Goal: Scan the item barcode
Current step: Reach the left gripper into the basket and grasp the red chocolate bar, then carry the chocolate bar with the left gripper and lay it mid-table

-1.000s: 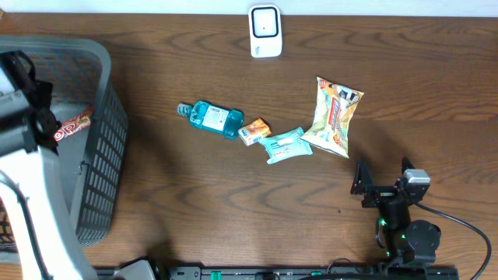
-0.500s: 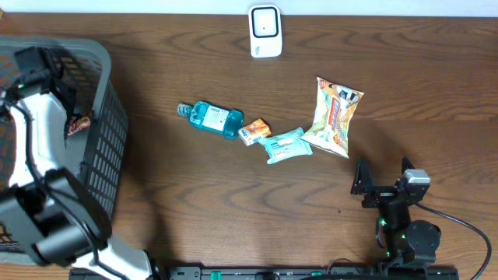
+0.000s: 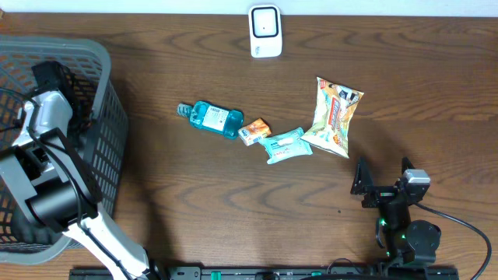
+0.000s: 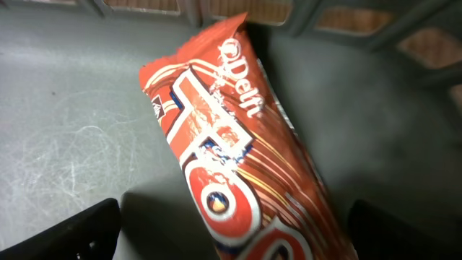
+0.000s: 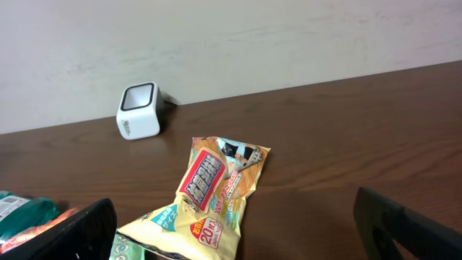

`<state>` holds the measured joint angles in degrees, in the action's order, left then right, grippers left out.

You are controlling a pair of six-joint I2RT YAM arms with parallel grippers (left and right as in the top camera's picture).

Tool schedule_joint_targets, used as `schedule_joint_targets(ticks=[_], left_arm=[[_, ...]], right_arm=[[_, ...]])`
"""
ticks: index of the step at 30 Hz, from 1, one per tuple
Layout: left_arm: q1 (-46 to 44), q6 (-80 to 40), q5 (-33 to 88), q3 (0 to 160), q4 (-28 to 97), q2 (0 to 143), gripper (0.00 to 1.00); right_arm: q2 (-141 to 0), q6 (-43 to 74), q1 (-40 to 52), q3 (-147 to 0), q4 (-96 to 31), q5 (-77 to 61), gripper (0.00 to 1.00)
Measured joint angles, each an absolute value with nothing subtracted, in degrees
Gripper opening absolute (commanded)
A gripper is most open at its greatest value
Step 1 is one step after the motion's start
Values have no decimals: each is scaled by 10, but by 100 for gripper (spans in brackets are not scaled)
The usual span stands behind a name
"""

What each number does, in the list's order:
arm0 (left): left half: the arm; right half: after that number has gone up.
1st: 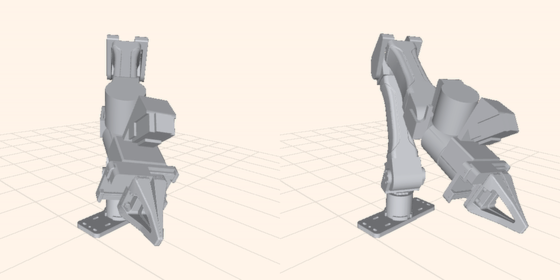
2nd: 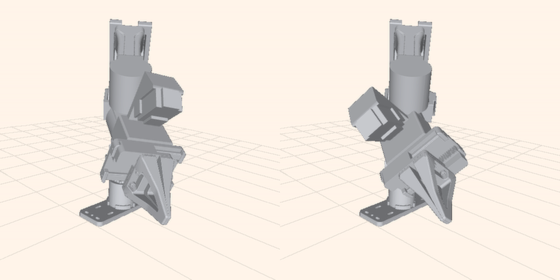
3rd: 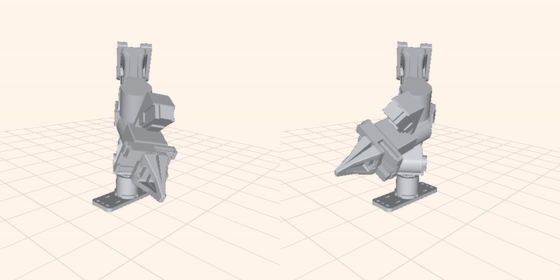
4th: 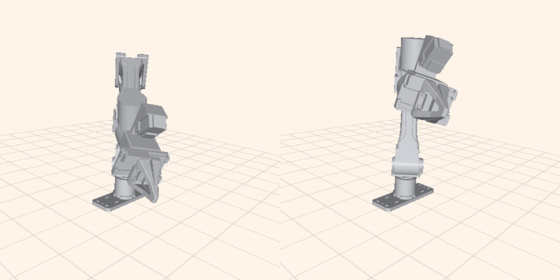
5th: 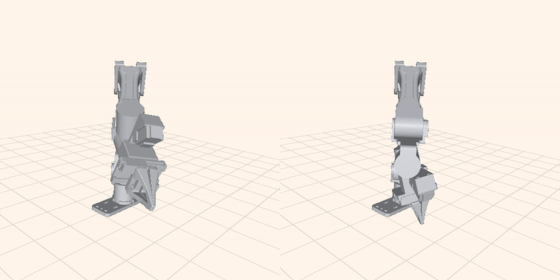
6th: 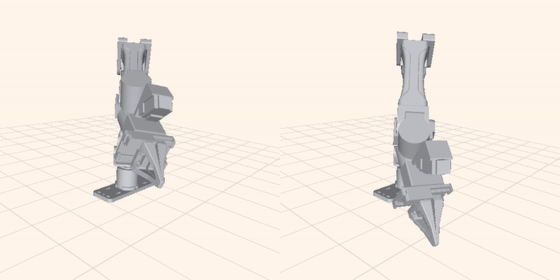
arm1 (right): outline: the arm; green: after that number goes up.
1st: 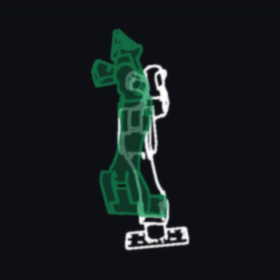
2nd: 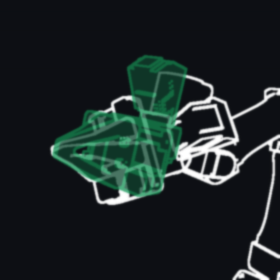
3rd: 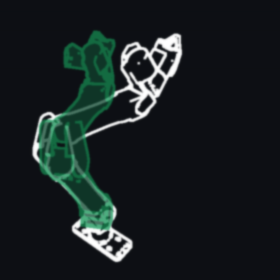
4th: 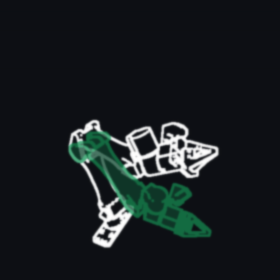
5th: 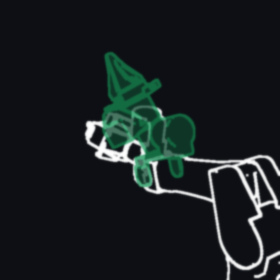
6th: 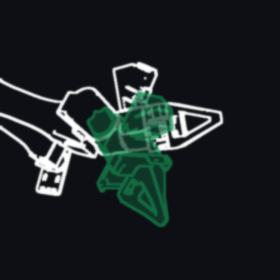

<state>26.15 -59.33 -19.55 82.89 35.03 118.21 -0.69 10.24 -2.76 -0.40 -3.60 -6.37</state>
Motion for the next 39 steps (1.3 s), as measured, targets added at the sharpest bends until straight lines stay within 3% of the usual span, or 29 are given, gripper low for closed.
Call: schedule_joint_targets(ticks=[1, 6, 10, 23, 34, 39], left_arm=[[262, -594, -200, 829, 349, 1185, 93], [262, -593, -214, 830, 347, 1190, 40], [263, -591, -217, 834, 359, 1192, 8], [263, -588, -206, 826, 502, 1150, 7], [280, -572, -187, 823, 520, 828, 7], [277, -568, -82, 823, 521, 705, 7]], right_arm=[[-7, 102, -28, -4, -36, -64, 99], [-7, 102, -28, -4, -36, -64, 99], [-7, 102, -28, -4, -36, -64, 99], [-7, 102, -28, -4, -36, -64, 99], [-7, 102, -28, -4, -36, -64, 99], [-7, 102, -28, -4, -36, -64, 99]])
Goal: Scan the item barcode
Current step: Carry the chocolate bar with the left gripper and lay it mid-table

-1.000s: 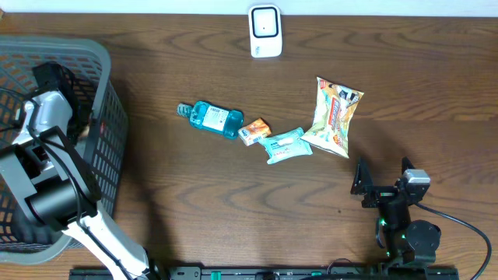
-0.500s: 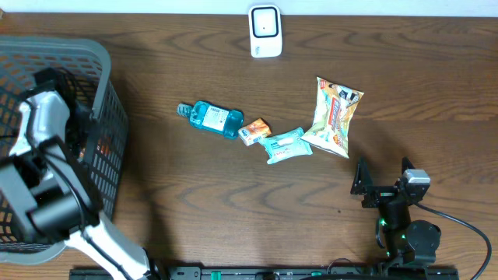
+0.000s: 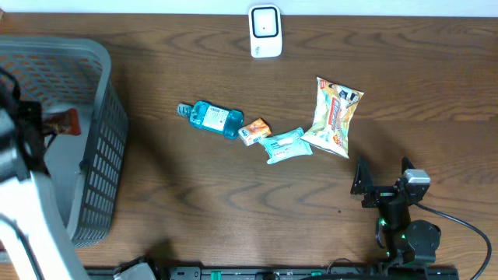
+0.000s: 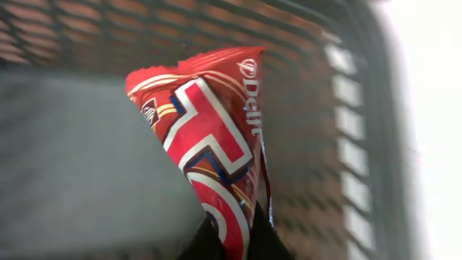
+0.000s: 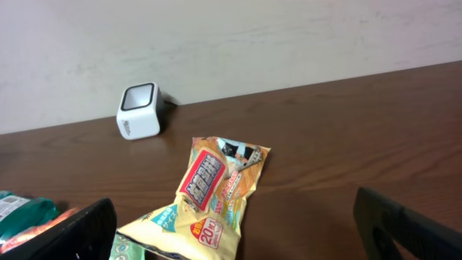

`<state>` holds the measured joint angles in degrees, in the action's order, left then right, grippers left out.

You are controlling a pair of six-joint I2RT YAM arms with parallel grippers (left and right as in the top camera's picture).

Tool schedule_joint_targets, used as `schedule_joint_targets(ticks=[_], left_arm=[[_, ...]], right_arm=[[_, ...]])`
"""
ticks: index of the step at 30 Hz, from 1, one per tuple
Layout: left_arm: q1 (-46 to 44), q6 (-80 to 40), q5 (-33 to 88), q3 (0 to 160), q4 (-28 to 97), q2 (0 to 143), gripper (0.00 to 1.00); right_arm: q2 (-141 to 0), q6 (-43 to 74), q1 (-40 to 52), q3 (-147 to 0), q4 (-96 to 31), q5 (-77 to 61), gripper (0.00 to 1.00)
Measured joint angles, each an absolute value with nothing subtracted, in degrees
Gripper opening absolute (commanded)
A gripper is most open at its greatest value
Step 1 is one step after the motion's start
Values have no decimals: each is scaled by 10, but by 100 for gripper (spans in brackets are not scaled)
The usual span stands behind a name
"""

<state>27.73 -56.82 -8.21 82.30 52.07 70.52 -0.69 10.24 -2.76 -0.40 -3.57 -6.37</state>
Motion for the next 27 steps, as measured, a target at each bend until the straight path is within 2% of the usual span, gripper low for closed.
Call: schedule_joint_targets(ticks=[4, 8, 16, 27], left_arm=[[231, -557, 27, 823, 521, 624, 7], [120, -520, 76, 823, 524, 583, 7], [-108, -486, 43, 803, 562, 617, 7], [-284, -532, -34, 685, 565, 727, 7]], right_arm=[[-7, 102, -28, -4, -36, -64, 99], [-7, 102, -28, -4, -36, -64, 99], [-7, 102, -28, -4, -36, -64, 99], [-7, 102, -28, -4, -36, -64, 99]])
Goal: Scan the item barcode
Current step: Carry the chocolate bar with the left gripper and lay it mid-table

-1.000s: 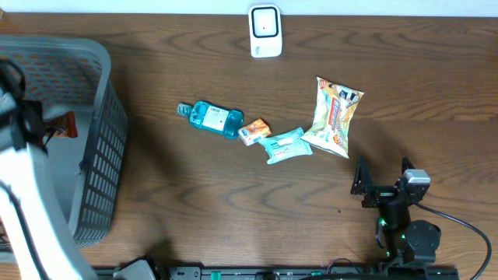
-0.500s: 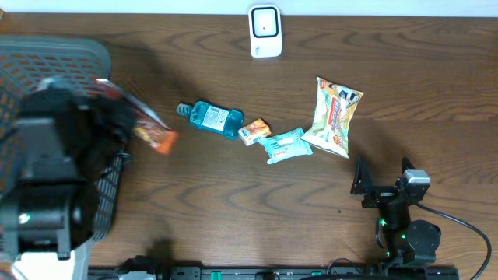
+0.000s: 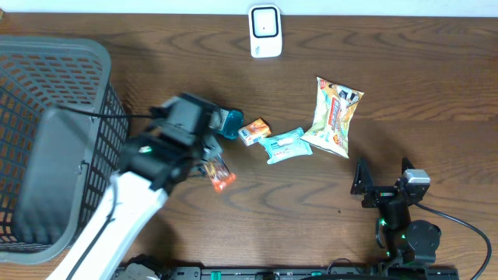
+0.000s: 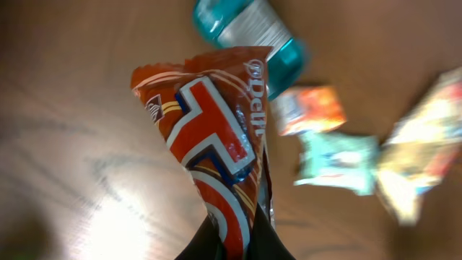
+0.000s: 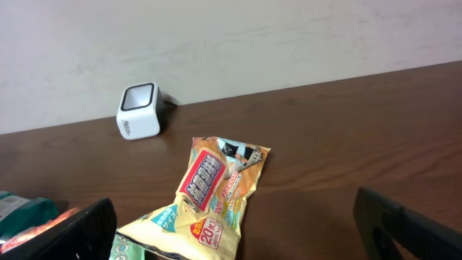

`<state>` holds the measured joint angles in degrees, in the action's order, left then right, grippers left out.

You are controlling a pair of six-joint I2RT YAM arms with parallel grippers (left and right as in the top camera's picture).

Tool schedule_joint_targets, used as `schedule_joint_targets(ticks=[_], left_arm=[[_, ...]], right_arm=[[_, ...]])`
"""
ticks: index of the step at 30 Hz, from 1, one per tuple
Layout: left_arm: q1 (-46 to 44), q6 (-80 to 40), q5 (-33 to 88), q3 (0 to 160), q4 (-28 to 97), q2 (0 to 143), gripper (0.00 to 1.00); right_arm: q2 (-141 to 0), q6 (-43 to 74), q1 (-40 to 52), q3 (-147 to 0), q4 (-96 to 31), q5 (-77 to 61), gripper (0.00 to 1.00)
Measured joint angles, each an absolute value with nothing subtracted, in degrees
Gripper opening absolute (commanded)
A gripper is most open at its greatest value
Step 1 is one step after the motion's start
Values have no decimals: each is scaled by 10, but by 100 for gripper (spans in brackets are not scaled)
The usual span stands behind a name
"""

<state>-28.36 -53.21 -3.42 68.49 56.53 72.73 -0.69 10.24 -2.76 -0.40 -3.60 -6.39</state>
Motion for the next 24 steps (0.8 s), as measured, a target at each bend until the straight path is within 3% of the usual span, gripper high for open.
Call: schedule_joint_targets(ticks=[14, 19, 22, 24], left_arm=[[-434, -576, -59, 604, 363, 962, 7], [-452, -576, -59, 604, 344, 1013, 8], [-451, -564, -60, 606, 349, 1008, 13], [-451, -541, -60, 616, 356, 999, 24]], right_arm=[[-7, 102, -28, -4, -36, -64, 99], [-7, 102, -28, -4, -36, -64, 99], [-7, 102, -28, -4, -36, -64, 99], [-7, 102, -28, -4, -36, -64, 99]])
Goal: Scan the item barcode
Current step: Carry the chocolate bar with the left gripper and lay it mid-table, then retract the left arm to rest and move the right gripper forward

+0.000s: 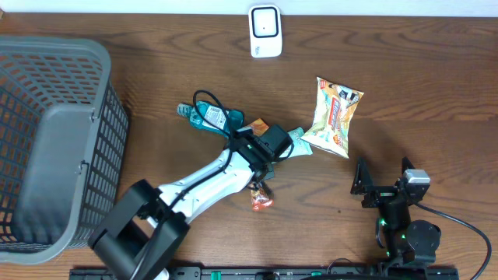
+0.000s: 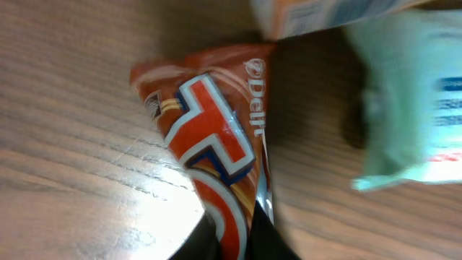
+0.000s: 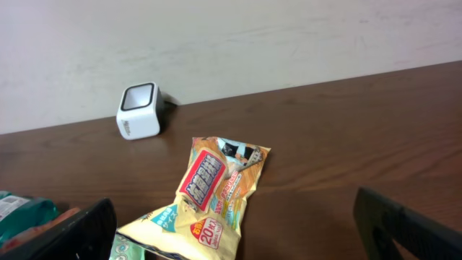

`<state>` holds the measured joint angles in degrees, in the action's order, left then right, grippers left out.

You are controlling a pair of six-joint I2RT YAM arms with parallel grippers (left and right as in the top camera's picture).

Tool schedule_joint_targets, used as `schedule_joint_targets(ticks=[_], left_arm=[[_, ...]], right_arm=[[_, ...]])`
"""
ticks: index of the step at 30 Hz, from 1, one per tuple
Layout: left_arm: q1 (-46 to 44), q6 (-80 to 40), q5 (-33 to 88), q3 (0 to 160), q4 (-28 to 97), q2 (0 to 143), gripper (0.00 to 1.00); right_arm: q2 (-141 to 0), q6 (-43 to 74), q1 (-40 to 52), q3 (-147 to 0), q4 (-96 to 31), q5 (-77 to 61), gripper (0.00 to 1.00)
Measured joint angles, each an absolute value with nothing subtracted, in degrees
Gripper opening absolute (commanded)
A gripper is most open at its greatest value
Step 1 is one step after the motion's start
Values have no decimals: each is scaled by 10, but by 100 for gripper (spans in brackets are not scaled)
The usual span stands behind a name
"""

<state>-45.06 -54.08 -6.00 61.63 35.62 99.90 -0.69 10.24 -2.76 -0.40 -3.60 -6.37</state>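
Note:
My left gripper (image 1: 261,177) is shut on a red snack packet (image 1: 261,199) at the table's middle, just in front of the small orange box (image 1: 255,127) and the teal packet (image 1: 292,143). In the left wrist view the red packet (image 2: 216,144) fills the middle, pinched at its lower end between the jaws of the left gripper (image 2: 234,242), close over the wood. The white barcode scanner (image 1: 264,31) stands at the far edge, also in the right wrist view as the scanner (image 3: 138,110). My right gripper (image 1: 384,185) rests open at the front right.
A grey mesh basket (image 1: 47,70) takes up the left side. A blue bottle (image 1: 208,117) lies left of the orange box. A yellow snack bag (image 1: 333,117) lies right of the teal packet, and the same yellow bag (image 3: 216,188) lies before the right gripper.
My left gripper has moved right and nearer the front with the red packet, from beside the blue bottle to just in front of the orange box and teal packet. The right arm has not moved.
My left gripper was open over the red packet on the basket's floor. Then it was shut on the packet, held up inside the basket. Then it held the packet over the table beside the blue bottle, and now at the table's middle.

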Motion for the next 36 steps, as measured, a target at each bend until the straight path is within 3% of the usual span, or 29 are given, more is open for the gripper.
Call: schedule_joint_targets(ticks=[3, 5, 8, 20, 29, 36], left_arm=[[-451, -494, -68, 646, 356, 969, 52], [-451, -460, -80, 672, 356, 939, 81], [-451, -413, -107, 711, 354, 886, 97], [-422, -217, -278, 854, 334, 761, 98], [-358, 20, -376, 1002, 261, 717, 98], [-315, 128, -426, 1016, 226, 708, 98]], right_arm=[[-7, 102, -28, -4, -36, -64, 99], [-7, 102, -28, -4, -36, -64, 99], [-7, 102, -28, -4, -36, -64, 99], [-7, 102, -28, -4, -36, -64, 99], [-7, 102, -28, -4, -36, -64, 99], [-7, 102, -28, -4, -36, -64, 99]])
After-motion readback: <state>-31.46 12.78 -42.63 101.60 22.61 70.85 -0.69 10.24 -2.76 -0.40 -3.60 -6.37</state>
